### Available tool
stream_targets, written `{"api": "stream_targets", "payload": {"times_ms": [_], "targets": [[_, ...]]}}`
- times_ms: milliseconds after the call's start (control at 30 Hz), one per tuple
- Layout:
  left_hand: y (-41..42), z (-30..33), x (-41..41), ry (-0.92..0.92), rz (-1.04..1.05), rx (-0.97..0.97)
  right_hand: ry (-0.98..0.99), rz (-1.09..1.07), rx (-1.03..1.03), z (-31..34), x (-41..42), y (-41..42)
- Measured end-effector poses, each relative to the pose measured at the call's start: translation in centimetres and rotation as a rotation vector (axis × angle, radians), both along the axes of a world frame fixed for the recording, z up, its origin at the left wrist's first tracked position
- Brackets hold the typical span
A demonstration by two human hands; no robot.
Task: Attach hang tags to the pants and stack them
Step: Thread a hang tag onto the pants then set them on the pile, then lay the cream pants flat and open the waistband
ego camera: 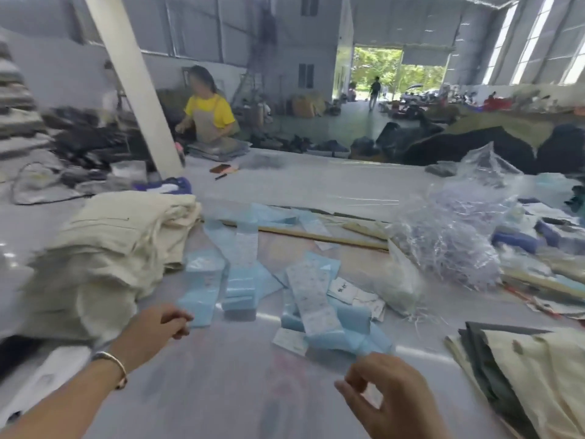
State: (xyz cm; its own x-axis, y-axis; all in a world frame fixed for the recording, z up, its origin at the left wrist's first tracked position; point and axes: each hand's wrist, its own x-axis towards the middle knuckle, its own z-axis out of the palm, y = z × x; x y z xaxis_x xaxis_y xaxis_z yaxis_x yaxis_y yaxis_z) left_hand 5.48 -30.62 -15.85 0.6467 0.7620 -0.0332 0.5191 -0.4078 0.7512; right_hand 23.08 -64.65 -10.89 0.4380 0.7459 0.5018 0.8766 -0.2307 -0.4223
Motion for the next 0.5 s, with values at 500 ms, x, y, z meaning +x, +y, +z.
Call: {"api": "stream_targets", "payload": {"times_ms": [500], "targets": [[30.6,1.6,-4.5,0.533,0.03,0.629,0.313,0.201,-0.032,-4.0,-7.5,38.7]]}}
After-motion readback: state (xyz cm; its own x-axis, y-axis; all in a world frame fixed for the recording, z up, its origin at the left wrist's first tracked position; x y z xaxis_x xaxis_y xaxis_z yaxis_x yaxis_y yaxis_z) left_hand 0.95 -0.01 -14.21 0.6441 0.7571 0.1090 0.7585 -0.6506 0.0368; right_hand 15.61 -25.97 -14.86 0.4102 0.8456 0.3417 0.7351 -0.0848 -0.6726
